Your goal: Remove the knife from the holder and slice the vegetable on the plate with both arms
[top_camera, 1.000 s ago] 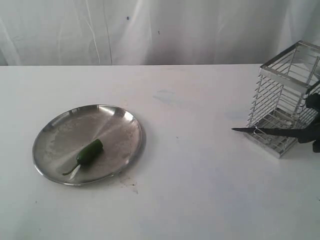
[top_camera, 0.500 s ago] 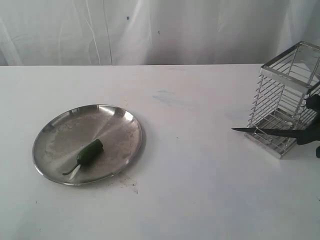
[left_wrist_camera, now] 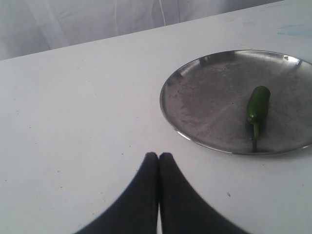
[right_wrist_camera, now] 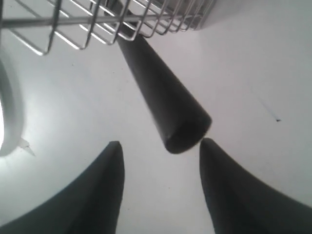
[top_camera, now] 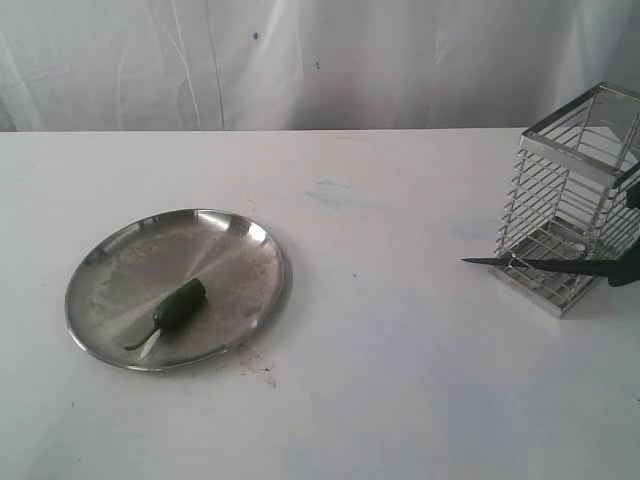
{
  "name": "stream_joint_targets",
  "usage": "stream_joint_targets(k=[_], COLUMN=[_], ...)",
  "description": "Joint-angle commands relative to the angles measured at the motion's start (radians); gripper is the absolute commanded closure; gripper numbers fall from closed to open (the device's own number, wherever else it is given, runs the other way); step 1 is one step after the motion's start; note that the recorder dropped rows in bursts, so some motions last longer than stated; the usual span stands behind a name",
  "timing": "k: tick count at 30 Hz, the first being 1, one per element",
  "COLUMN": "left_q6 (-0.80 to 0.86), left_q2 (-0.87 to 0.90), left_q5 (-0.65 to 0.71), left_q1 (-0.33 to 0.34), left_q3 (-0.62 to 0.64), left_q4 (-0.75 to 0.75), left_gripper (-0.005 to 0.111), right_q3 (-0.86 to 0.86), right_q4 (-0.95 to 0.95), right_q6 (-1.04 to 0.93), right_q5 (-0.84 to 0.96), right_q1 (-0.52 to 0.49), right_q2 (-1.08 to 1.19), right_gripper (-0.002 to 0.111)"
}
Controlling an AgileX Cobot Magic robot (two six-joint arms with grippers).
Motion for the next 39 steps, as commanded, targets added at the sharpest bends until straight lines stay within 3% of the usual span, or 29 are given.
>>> stream_joint_targets(k=[1,14,26,34,39], left_q6=[-0.001,-0.001,-0.001,-0.001,-0.001], left_q2=[-0.005,-0.005,-0.005,-0.005,-0.005], left_q5=[-0.005,-0.005,-0.005,-0.005,-0.005], left_q1=[-0.007,-0.007,-0.007,-0.007,-0.007], left_q3=[0.002,0.002,0.002,0.002,0.002], left_q4=[-0.007,-0.007,-0.007,-0.007,-0.007], left_gripper=[0.107,0.107,0.107,0.107,0.107], right_q3=[0.003,0.039,0.039,0.175,0.264], right_q4=[-0.116,-0.082,-0.018,-0.088,-0.085], right_q6=[0.111,0.176,0.233,0.519,0.394], right_q5=[-0.020,-0.032,-0.024,-0.282,-0.305], right_q1=[-0.003,-0.028,-0.036,-0.036,-0.036], right_q2=[-0.039,-0.059,-0.276,-0.358,-0.298], right_gripper=[0.063,0.067,0.067,0.067,0.067])
